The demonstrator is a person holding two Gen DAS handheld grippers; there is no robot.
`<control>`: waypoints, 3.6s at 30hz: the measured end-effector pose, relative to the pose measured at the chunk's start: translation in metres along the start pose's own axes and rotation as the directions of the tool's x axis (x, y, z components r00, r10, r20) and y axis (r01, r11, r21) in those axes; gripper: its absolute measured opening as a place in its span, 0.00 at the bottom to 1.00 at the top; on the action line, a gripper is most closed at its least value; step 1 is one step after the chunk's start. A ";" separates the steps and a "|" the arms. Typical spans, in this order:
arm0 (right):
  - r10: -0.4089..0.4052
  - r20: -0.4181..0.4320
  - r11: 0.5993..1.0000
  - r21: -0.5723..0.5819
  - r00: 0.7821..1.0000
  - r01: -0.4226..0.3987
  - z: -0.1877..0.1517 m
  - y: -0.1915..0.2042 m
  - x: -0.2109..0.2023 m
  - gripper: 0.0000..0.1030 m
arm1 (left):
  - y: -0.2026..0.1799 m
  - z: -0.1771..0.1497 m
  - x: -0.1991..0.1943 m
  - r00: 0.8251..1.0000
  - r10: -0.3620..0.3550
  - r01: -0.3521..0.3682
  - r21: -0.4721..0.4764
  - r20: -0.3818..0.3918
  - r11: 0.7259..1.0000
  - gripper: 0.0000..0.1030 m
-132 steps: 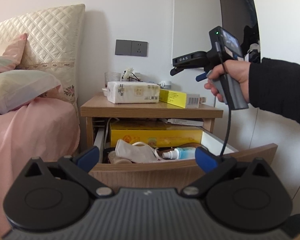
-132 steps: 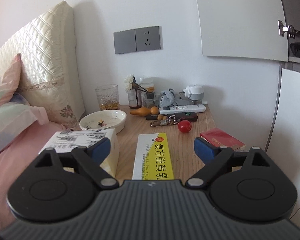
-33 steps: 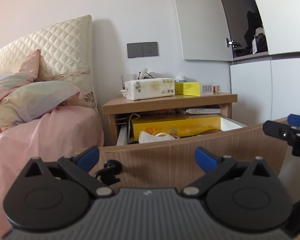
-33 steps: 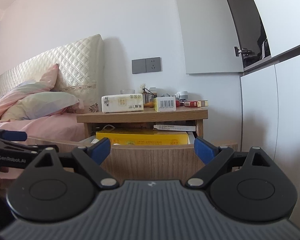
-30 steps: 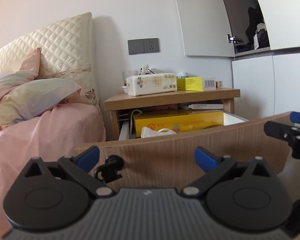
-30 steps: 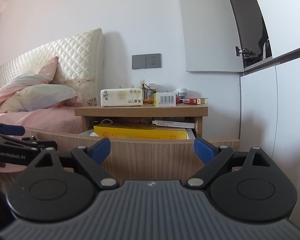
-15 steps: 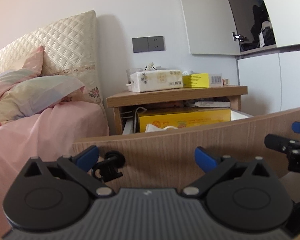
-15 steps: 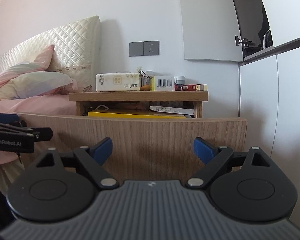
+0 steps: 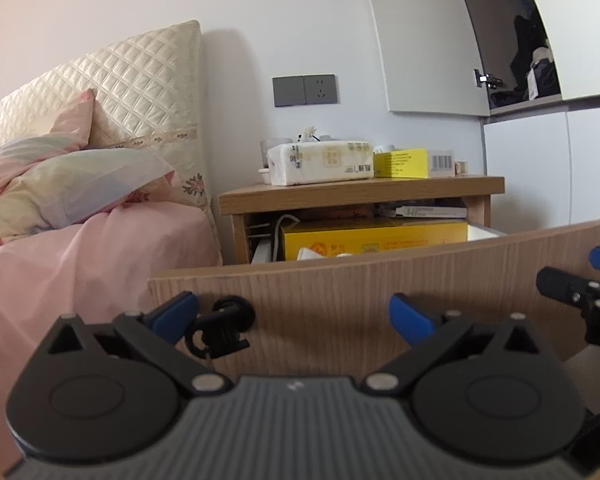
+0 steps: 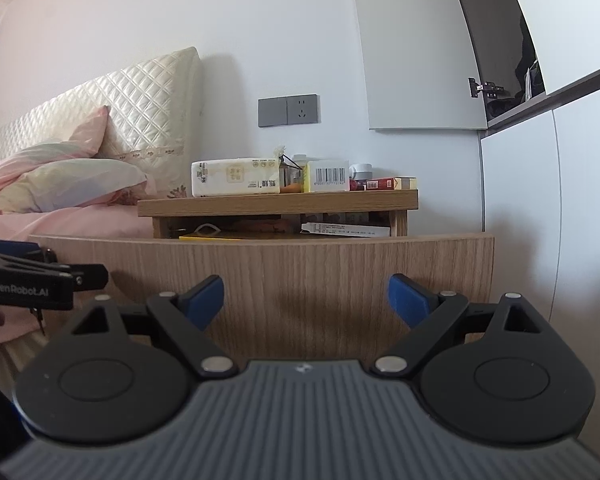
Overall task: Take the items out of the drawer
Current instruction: 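Press the right tool against the drawer front and push it inward, then keep pushing the drawer front with the right tool until it shuts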
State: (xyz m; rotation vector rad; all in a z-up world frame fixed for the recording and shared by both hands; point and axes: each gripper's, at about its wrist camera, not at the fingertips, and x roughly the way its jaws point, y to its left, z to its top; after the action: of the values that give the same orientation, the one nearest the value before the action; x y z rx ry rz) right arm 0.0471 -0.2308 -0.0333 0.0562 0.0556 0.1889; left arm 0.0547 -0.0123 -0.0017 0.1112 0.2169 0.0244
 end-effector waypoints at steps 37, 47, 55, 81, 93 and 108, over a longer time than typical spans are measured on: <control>-0.106 -0.038 0.984 0.138 0.994 0.110 -0.017 -0.025 0.058 0.90 | 0.002 -0.008 0.060 1.000 0.008 -0.008 -0.128 -0.001 0.992 1.00; -0.102 -0.122 0.984 0.137 0.987 0.118 -0.007 -0.028 0.078 0.89 | 0.015 0.008 0.079 0.997 -0.034 0.019 -0.193 -0.076 0.981 1.00; -0.083 -0.180 0.977 0.177 0.980 0.116 0.003 -0.032 0.087 0.89 | 0.009 0.006 0.087 0.995 -0.013 0.004 -0.095 -0.097 0.996 1.00; -0.077 -0.241 0.986 0.125 0.967 0.109 0.014 -0.039 0.175 0.90 | 0.000 0.011 0.173 0.996 -0.002 0.009 0.073 -0.095 0.997 1.00; -0.082 -0.233 0.988 0.105 0.969 0.109 0.012 -0.054 0.208 0.89 | 0.004 0.017 0.205 0.995 -0.028 0.035 0.071 -0.099 0.997 1.00; -0.093 -0.214 0.986 0.116 0.972 0.119 0.015 -0.065 0.223 0.91 | 0.012 0.027 0.222 0.992 -0.051 0.052 0.010 -0.115 0.999 1.00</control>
State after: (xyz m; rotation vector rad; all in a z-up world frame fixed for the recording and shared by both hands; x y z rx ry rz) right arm 0.2790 -0.2527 -0.0333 0.1609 0.2796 0.0832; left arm 0.2774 0.0044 -0.0218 0.1172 0.3350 -0.0220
